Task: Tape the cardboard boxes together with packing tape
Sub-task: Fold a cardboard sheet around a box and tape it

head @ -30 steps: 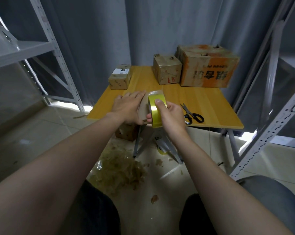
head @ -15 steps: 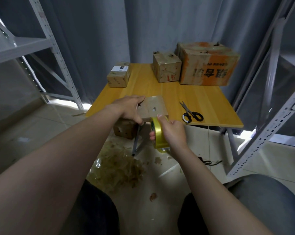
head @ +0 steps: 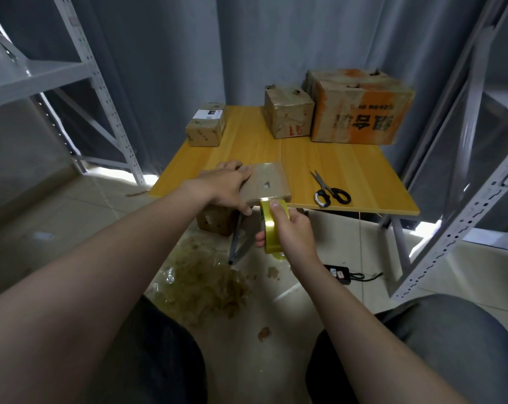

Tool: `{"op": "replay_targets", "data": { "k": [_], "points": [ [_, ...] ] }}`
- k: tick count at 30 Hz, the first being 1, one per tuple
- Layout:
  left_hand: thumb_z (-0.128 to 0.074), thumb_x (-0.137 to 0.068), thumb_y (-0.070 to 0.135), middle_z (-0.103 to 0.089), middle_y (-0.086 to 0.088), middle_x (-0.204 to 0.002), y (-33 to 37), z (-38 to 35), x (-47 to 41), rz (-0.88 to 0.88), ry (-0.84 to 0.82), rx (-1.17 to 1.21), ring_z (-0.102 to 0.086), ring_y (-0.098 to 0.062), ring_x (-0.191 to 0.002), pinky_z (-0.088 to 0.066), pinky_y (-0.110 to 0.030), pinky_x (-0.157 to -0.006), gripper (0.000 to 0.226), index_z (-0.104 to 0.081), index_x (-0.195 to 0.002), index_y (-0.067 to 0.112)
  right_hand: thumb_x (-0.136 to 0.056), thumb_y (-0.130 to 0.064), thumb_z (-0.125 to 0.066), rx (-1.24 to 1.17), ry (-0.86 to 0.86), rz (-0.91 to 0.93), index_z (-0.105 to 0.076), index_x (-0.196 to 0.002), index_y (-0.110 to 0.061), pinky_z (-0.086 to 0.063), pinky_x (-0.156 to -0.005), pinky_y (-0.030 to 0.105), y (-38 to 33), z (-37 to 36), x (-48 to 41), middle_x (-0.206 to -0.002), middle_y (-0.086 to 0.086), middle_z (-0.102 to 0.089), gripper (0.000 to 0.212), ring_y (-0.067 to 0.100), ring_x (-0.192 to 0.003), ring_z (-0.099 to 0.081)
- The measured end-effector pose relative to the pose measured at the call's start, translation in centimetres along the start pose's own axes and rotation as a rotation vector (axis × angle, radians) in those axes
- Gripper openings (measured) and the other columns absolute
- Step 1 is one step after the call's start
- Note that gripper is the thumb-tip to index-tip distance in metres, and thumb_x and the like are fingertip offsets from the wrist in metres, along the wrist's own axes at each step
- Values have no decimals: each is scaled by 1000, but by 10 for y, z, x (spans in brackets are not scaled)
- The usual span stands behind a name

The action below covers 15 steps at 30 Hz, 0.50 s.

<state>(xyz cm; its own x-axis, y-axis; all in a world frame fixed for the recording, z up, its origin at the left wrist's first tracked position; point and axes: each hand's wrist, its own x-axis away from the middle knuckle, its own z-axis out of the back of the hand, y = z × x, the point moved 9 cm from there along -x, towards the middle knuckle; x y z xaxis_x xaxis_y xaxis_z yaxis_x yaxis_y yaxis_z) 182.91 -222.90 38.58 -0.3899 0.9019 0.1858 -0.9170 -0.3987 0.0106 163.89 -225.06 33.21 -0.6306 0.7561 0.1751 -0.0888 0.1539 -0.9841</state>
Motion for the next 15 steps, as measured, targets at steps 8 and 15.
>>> {"op": "replay_targets", "data": {
  "k": [8,15],
  "points": [
    [-88,-73,51,-52,-1,-124,9,15,-2,-60,17,92,-54,-27,-116,-52,-47,-95,84,-54,-143,19,-105,-37,-54,-17,70,150,-67,-97,-14,-60,-56,31,-11,-4,9,-66,12,-75,28,27,-62,-75],
    [-88,-74,51,-28,-3,-167,-1,11,-14,-89,5,144,-33,-30,-150,-36,-41,-118,106,-36,-161,21,-106,-42,-52,-42,109,20,-70,-80,-16,-52,-49,20,36,-7,18,-65,8,-75,40,17,-58,-74]
  ]
}}
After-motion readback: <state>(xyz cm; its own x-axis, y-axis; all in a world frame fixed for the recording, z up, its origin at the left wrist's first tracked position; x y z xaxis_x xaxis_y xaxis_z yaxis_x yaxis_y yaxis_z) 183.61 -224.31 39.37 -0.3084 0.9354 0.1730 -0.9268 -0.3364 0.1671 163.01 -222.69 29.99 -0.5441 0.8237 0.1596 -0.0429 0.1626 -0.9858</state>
